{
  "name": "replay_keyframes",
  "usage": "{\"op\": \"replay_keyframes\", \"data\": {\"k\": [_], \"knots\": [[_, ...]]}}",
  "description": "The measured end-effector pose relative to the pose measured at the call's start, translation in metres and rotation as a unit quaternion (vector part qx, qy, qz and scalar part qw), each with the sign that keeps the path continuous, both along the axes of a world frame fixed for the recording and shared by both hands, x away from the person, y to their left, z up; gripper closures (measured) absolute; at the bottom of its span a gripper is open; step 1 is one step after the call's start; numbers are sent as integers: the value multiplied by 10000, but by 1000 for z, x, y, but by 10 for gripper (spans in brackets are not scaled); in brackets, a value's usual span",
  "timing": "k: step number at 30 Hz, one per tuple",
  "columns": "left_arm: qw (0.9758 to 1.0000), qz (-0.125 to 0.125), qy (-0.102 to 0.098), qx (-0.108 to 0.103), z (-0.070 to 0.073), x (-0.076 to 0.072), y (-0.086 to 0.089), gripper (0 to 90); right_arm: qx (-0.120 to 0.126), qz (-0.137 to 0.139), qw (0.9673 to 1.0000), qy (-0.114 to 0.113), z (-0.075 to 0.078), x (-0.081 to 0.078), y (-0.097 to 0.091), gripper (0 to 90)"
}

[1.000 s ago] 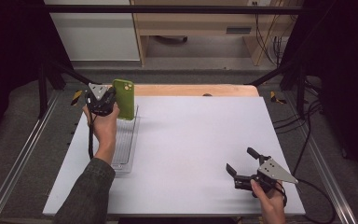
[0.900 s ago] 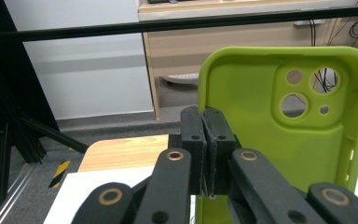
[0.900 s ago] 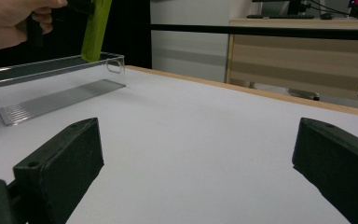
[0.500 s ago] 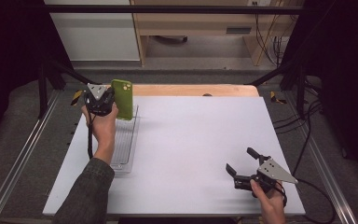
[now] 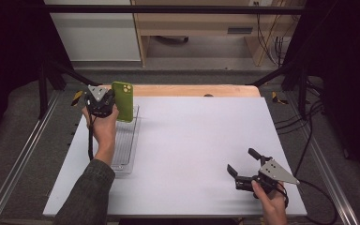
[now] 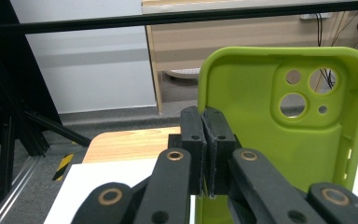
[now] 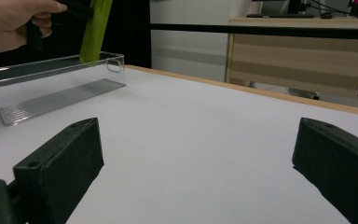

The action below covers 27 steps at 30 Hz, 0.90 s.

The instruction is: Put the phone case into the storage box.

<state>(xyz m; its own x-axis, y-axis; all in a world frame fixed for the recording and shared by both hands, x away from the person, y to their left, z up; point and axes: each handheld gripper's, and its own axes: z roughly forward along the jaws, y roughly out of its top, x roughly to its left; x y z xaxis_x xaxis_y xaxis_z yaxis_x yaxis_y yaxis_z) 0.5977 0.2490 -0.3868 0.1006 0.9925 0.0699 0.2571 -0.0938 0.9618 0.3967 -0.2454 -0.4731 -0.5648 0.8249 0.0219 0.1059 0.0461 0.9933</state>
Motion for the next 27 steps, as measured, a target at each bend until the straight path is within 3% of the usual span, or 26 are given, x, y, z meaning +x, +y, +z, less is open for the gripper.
{"op": "replay_keyframes", "data": {"k": [27], "knots": [[9999, 95, 57, -66, -7, 6, -1, 874, -51, 20, 10000, 40, -1, 0, 3, 18]]}}
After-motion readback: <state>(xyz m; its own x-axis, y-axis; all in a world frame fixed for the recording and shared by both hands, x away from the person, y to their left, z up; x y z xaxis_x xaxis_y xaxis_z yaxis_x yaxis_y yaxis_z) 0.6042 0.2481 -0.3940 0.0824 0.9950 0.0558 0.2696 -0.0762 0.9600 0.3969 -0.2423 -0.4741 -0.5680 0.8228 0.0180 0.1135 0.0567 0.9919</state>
